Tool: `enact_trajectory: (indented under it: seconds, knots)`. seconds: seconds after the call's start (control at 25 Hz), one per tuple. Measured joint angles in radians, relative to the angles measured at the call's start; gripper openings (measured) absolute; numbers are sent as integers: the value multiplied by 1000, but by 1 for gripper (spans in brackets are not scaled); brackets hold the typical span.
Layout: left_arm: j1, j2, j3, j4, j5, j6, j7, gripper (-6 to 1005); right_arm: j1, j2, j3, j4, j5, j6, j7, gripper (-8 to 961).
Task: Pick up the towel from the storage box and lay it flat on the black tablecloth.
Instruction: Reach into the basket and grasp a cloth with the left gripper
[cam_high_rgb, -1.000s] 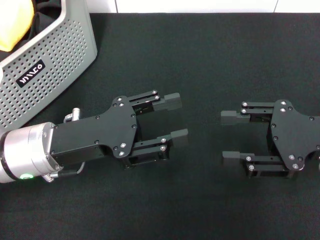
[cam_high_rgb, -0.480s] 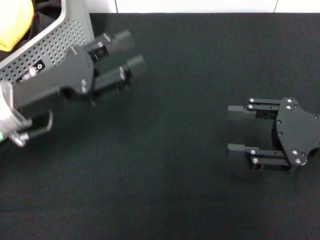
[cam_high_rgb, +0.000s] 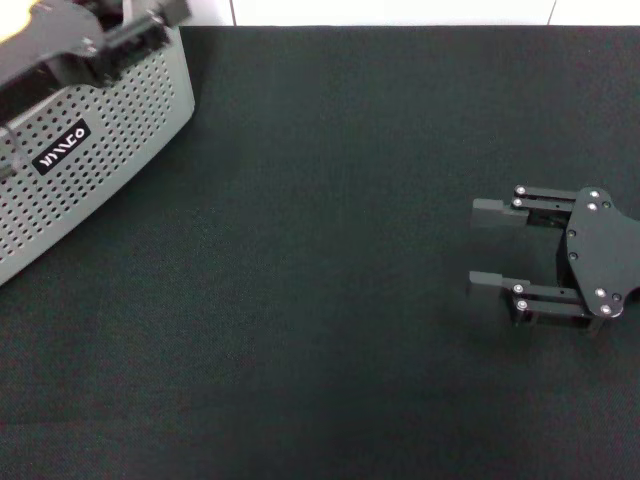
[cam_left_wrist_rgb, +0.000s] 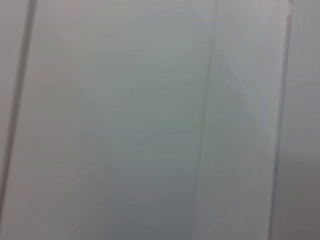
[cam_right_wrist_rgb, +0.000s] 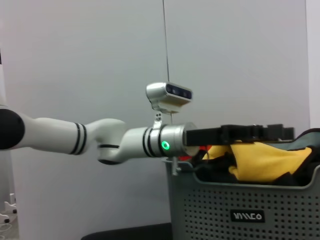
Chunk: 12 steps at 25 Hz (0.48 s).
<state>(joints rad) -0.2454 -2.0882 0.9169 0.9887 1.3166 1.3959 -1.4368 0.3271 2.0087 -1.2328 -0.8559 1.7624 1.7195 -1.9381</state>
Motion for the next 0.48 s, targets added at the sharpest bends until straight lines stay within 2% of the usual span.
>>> enact_trajectory:
  seconds: [0.32,0.48]
  knots:
    - [73,-2,-112,194,89,-15,-148,683,13,-1,21,5,-4,-3,-7,626]
    - [104,-4,-133,290,149,-15,-190,682,24,-4,23,13,-5,-4,-7,625]
